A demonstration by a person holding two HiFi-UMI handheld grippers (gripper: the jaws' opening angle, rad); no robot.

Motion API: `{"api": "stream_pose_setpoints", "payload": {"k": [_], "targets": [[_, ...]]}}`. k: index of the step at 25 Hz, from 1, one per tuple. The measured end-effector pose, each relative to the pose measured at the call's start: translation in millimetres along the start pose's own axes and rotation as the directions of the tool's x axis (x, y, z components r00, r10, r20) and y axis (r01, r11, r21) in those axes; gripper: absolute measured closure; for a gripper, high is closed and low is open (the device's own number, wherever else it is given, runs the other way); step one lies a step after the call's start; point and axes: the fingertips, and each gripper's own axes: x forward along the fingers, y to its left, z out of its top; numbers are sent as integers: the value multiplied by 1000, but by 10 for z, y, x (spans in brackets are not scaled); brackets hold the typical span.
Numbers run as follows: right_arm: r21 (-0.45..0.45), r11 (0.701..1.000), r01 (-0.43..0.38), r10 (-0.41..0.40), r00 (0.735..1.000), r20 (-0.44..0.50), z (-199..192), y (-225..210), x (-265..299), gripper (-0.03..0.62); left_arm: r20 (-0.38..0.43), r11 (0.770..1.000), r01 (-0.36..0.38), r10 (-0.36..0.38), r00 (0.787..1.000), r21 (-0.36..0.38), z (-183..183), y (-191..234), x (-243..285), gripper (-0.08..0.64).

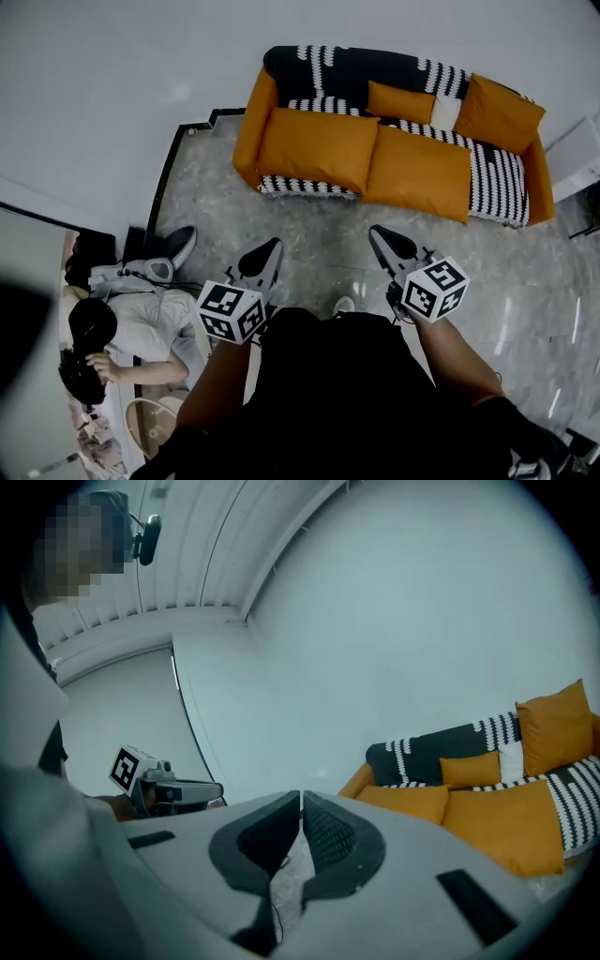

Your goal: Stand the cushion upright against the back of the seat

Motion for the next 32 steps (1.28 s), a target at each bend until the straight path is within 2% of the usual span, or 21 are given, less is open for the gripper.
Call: {"api": "stream_pose_setpoints", "payload": {"k": [8, 14, 20, 26, 32], "targets": [[12, 1000, 7, -7, 1000, 1, 98, -265, 208, 554, -48, 1000, -9, 9, 999, -3, 59, 262, 319, 543], [40, 994, 101, -103, 994, 25, 237, -731, 393, 554, -75, 1000, -1, 2, 997, 7, 165, 709, 740, 543], [28, 987, 156, -156, 988, -10, 361, -1003, 795, 554, -59, 997, 75, -75, 995, 1, 470, 985, 1284, 543], [30, 981, 193, -192, 980, -49, 555, -1177, 1384, 554, -107, 986, 167, -164, 981, 14, 655, 1391, 1772, 543], [3, 956, 292, -291, 952, -91, 676, -1555, 1855, 554, -164, 984, 162, -147, 975, 79, 661, 2147, 2202, 543]]}}
